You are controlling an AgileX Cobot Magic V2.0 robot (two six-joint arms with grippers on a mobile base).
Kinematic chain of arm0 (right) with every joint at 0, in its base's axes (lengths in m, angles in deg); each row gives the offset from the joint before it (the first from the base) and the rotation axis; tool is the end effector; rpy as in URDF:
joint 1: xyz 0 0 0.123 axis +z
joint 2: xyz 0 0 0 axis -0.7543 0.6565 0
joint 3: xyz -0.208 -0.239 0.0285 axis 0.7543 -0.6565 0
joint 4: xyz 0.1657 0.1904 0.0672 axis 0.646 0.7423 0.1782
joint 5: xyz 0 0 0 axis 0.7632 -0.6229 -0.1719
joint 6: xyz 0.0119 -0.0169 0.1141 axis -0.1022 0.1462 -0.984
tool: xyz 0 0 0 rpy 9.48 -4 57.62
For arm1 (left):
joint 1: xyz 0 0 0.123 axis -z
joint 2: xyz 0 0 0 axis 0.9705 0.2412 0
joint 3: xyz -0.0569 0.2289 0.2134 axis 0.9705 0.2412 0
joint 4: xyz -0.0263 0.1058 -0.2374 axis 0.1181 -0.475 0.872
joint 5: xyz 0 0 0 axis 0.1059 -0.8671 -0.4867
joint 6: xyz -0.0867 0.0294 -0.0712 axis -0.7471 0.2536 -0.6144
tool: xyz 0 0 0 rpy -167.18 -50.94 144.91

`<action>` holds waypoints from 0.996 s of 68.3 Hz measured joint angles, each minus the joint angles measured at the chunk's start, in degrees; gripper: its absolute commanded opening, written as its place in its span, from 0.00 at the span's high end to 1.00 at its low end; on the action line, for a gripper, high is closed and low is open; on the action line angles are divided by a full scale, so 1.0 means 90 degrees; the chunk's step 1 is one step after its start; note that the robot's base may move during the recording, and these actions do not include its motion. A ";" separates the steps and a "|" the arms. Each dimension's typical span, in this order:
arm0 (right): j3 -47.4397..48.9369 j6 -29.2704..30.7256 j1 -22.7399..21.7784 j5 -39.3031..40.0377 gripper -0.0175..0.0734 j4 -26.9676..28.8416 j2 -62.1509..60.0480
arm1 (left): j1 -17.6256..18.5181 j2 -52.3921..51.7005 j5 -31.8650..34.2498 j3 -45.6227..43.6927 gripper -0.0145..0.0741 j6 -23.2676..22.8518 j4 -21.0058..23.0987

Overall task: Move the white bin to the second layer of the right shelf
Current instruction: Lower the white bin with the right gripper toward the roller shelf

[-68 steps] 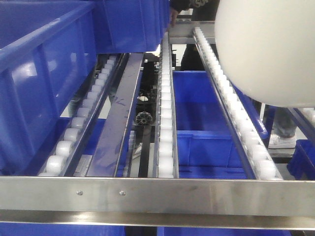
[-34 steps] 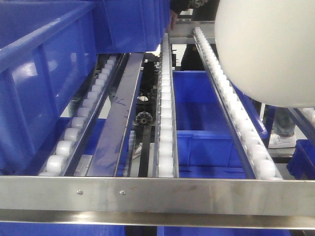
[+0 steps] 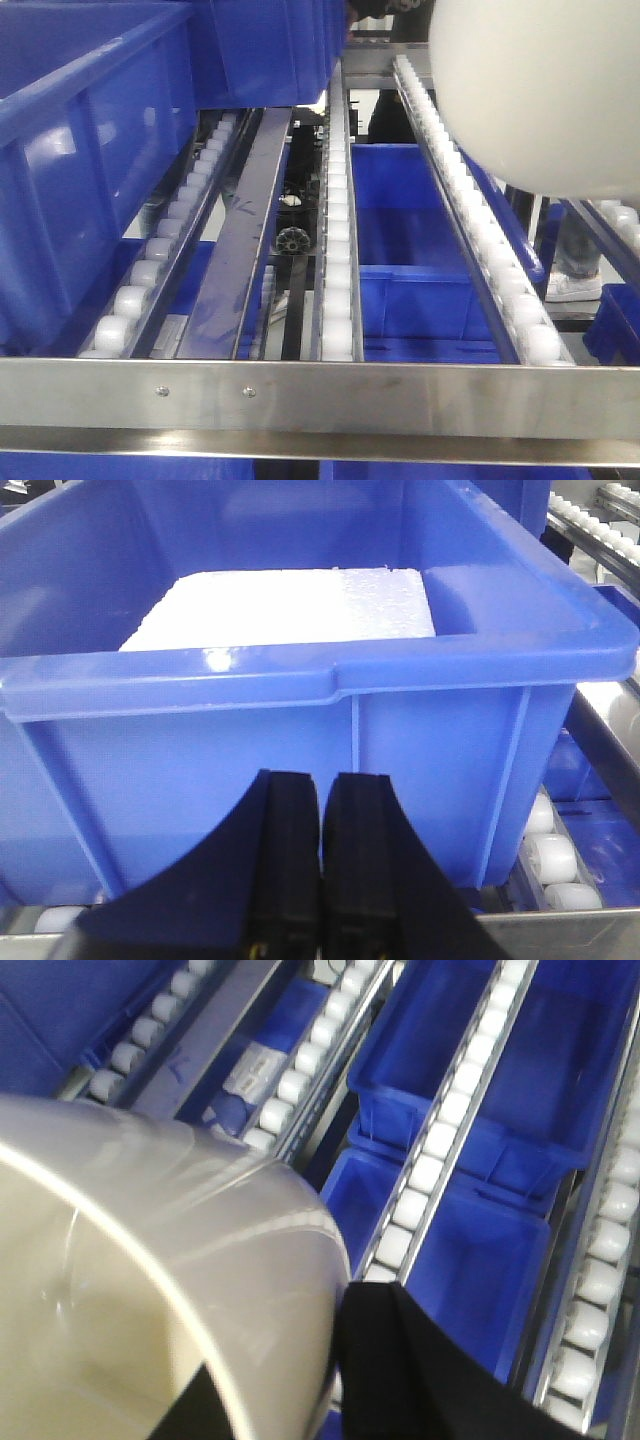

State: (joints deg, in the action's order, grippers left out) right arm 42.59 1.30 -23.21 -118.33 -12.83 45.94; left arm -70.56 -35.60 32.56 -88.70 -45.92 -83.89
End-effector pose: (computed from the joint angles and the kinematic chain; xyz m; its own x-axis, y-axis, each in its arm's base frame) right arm 0.1432 0.0654 0.3665 -0.4636 -0.1488 -0.8734 -0.3816 0.9232 0.0453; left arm 0.0569 -0.0055 0.1941 -0.0712 0.0485 -0.9963 0.0985 0.9943 0.0413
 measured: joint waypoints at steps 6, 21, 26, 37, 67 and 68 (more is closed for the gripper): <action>0.0000 0.0000 0.0000 0.0013 0.75 0.0000 0.0000 | 0.0000 0.0000 0.0000 0.0000 0.74 0.0000 0.0000; 0.0000 0.0000 0.0000 0.0024 0.75 0.0000 0.0000 | 0.0000 0.0000 0.0000 0.0000 0.74 0.0000 0.0000; 0.0000 0.0000 0.0000 0.0024 0.75 0.0000 0.0000 | 0.0000 0.0000 0.0000 0.0000 0.74 0.0000 0.0000; 0.0000 0.0000 0.0000 0.0029 0.75 0.0000 0.0000 | 0.0000 0.0000 0.0000 0.0000 0.74 0.0000 0.0000; 0.0000 0.0000 0.0000 0.0829 0.75 0.0000 0.0389 | 0.0000 0.0000 0.0000 0.0000 0.74 0.0000 0.0000; 0.0000 0.0000 0.0000 0.0857 0.75 0.0000 0.0449 | 0.0000 0.0000 0.0000 0.0000 0.74 0.0000 0.0000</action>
State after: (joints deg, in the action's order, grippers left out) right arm 42.59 1.30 -23.21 -110.61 -12.83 49.98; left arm -70.56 -35.60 32.56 -88.70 -45.92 -83.89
